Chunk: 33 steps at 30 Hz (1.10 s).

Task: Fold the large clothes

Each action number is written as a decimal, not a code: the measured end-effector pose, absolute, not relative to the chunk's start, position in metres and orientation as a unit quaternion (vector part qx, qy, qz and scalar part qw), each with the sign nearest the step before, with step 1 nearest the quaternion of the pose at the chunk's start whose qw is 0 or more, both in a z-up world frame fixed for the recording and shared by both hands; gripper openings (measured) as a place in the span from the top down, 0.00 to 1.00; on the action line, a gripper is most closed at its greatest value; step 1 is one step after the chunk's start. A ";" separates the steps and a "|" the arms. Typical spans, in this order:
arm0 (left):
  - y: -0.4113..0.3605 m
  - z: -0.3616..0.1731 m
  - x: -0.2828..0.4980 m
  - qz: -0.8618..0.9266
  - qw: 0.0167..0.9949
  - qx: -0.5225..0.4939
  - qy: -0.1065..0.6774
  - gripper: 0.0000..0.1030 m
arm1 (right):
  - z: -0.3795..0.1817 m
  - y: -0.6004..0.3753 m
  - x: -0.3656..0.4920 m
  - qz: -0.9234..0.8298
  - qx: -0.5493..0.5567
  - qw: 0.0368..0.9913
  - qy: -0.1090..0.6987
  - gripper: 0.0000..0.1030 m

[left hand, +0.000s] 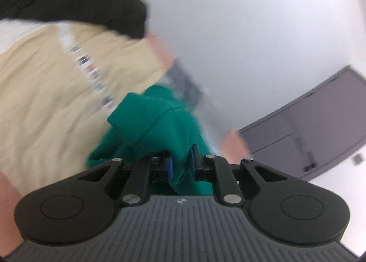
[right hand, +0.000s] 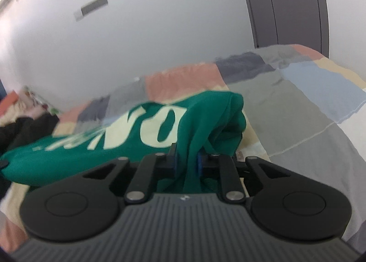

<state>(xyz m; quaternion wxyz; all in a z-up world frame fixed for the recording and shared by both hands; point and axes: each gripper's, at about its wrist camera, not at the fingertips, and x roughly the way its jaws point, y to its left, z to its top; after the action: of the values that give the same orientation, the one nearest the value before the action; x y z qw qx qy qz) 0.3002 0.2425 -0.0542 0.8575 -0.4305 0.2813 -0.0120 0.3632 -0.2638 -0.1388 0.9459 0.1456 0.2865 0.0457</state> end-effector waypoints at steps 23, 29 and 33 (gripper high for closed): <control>0.250 -0.093 0.275 0.016 0.796 -0.513 0.321 0.21 | -0.158 -0.280 0.322 0.040 0.282 0.905 0.316 0.35; 0.245 -0.124 0.269 -0.009 0.721 -0.611 0.327 0.09 | -0.175 -0.272 0.313 0.107 0.422 0.841 0.322 0.13; 0.241 -0.140 0.277 -0.006 0.707 -0.620 0.339 0.07 | -0.201 -0.256 0.332 0.109 0.481 0.793 0.358 0.12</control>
<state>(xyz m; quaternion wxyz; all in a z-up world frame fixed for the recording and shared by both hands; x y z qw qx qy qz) 0.2771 0.2407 -0.1396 0.7071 -0.6204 0.3392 -0.0065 0.3319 -0.2561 -0.2009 0.7928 0.4810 0.3582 0.1089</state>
